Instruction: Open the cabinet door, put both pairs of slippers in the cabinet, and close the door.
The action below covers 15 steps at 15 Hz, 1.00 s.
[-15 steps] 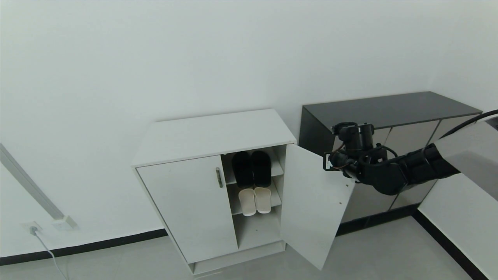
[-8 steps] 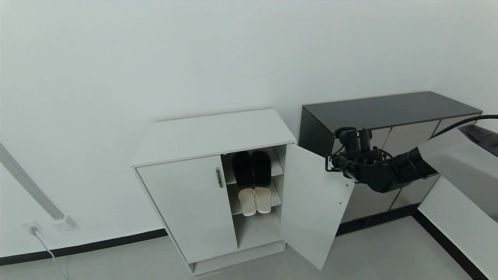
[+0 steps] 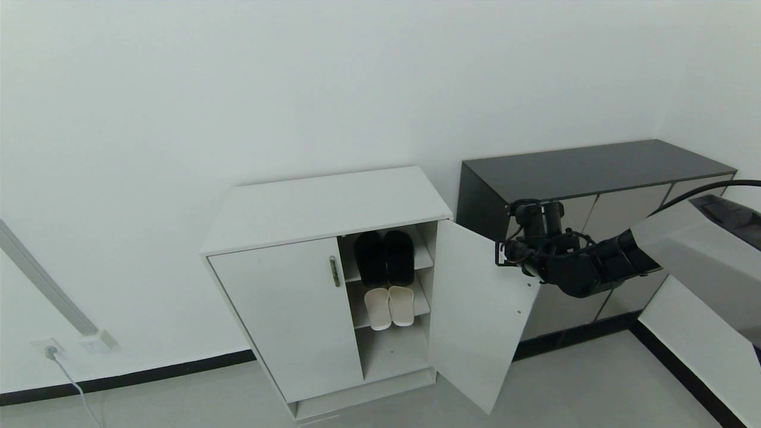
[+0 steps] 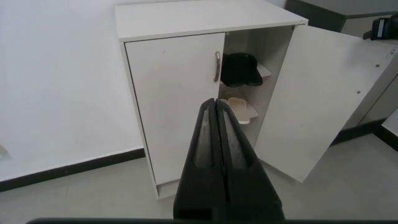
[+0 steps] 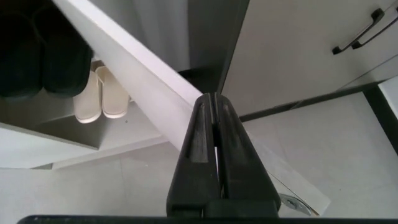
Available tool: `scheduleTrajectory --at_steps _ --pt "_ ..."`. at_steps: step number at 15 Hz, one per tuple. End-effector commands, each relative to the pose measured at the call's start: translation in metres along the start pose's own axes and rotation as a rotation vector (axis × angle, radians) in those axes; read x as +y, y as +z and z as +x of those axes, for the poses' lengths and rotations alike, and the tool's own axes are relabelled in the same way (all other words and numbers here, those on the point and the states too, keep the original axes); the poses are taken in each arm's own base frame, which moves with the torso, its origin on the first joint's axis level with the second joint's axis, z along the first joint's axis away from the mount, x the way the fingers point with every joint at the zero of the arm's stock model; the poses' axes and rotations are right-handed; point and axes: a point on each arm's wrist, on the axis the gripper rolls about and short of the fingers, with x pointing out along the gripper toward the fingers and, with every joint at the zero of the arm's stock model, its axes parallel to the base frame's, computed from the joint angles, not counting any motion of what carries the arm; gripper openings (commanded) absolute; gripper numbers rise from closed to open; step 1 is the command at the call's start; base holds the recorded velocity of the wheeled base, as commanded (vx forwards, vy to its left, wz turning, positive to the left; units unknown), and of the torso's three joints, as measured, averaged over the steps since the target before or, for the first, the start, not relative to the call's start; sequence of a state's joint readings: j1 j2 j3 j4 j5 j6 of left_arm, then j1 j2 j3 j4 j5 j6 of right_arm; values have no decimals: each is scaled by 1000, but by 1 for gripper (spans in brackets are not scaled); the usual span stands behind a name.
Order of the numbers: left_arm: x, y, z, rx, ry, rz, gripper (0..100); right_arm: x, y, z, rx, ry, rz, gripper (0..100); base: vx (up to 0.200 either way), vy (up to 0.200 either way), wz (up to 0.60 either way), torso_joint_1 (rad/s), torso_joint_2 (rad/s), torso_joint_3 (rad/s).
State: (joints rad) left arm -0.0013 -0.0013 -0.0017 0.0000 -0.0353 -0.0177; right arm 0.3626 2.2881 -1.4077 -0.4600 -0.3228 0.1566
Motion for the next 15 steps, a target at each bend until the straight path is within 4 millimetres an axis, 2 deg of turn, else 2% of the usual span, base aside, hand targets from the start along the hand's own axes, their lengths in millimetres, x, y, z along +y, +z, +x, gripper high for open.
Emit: scheduleTrajectory --at_steps 1,5,6,7,11,15 --pt "0 0 0 1 0 -1 0 10 -1 -15 11 30 -14 0 0 0 0 0 0 0" --pt "0 0 0 1 0 -1 0 39 -4 -55 19 121 -20 0 0 0 0 0 0 0" --pt "0 0 0 1 0 1 0 52 -4 -76 19 172 -31 0 0 0 0 0 0 0" --pt "0 0 0 1 0 -1 0 59 -3 -89 18 204 -38 0 0 0 0 0 0 0" --pt "0 0 0 1 0 -1 0 60 7 -121 -8 260 -39 0 0 0 0 0 0 0" --pt "0 0 0 1 0 -1 0 56 -3 -137 22 284 -72 0 0 0 0 0 0 0"
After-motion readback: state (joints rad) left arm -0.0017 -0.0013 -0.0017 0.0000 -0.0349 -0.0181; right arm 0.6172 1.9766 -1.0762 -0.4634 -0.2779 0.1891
